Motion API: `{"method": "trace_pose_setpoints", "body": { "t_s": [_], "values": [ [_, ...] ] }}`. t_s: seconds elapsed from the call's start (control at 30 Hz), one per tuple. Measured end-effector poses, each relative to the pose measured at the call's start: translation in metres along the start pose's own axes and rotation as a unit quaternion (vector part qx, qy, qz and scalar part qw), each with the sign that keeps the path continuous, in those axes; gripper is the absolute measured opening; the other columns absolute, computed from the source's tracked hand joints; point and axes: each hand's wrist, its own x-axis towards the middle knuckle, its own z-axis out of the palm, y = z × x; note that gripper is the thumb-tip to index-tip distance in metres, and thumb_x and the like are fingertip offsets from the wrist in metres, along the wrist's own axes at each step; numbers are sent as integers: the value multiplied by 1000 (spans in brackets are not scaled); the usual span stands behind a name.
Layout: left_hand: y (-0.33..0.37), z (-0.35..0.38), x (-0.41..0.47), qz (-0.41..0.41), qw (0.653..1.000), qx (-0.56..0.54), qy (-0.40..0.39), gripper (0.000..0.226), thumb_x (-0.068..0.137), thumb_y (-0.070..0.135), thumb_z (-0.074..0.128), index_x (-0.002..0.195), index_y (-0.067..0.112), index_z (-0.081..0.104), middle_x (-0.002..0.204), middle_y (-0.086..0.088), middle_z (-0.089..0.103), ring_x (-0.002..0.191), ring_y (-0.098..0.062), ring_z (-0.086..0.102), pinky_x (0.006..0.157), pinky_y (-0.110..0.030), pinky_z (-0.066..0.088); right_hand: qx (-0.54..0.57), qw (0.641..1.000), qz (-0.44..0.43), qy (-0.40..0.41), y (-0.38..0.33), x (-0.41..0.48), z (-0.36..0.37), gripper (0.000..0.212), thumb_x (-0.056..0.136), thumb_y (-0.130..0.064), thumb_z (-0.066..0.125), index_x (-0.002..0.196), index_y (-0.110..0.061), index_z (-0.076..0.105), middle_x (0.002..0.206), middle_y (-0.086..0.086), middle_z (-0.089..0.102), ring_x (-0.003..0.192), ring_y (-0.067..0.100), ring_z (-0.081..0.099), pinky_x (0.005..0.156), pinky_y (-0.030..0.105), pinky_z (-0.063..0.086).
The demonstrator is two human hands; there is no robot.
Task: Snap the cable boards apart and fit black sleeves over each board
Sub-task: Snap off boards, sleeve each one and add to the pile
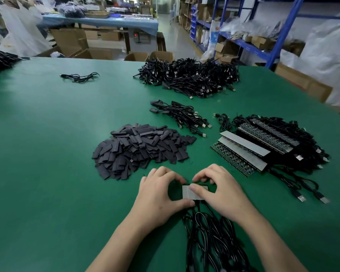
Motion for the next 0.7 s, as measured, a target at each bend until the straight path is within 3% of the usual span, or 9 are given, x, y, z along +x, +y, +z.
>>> {"method": "trace_pose_setpoints", "body": {
  "t_s": [0.1, 0.23, 0.33, 0.4, 0.6, 0.7],
  "values": [
    [3, 1, 0, -2, 995, -96, 7, 46, 68, 54, 88, 101, 40, 58, 96, 22, 61, 98, 1, 54, 90, -28, 42, 28, 1000, -6, -13, 1, -1, -3, 11, 88, -42, 76, 95, -36, 70, 98, -18, 62, 98, -4, 53, 88, 26, 46],
    [3, 2, -1, 9, 968, -253, -6, 42, 73, 25, 93, 101, 32, 62, 90, 14, 67, 82, -5, 62, 78, -20, 49, 157, 986, 13, -55, 2, 0, -6, 15, 82, -44, 76, 91, -32, 72, 86, -15, 72, 78, -2, 64, 74, 29, 50],
    [7, 1, 0, -8, 929, -369, -1, 30, 80, 38, 84, 99, 24, 68, 84, 8, 65, 79, -13, 62, 78, -33, 52, 258, 964, 21, -69, 0, -1, -6, 31, 75, -56, 74, 96, -33, 74, 92, -4, 78, 89, 13, 74, 86, 42, 60],
    [8, 2, 1, -21, 927, -375, 12, 27, 84, 46, 77, 91, 21, 69, 78, 5, 64, 75, -13, 61, 74, -35, 50, 289, 954, 12, -79, -1, -2, -4, 32, 76, -56, 74, 98, -33, 75, 95, 0, 79, 93, 20, 76, 91, 49, 60],
    [12, 3, -1, -31, 924, -380, 33, 21, 96, 25, 69, 83, 9, 71, 68, 3, 64, 63, -8, 55, 63, -22, 44, 354, 931, 13, -83, -5, -1, -1, 28, 77, -47, 78, 97, -27, 77, 92, 6, 80, 83, 16, 74, 85, 48, 59],
    [16, 2, -1, -25, 922, -384, 50, 22, 95, 27, 68, 82, 9, 72, 69, -4, 67, 65, -11, 57, 64, -28, 45, 377, 922, 18, -80, -8, -3, 0, 25, 76, -45, 78, 94, -28, 77, 90, 7, 79, 80, 17, 73, 82, 44, 59]
  ]
}}
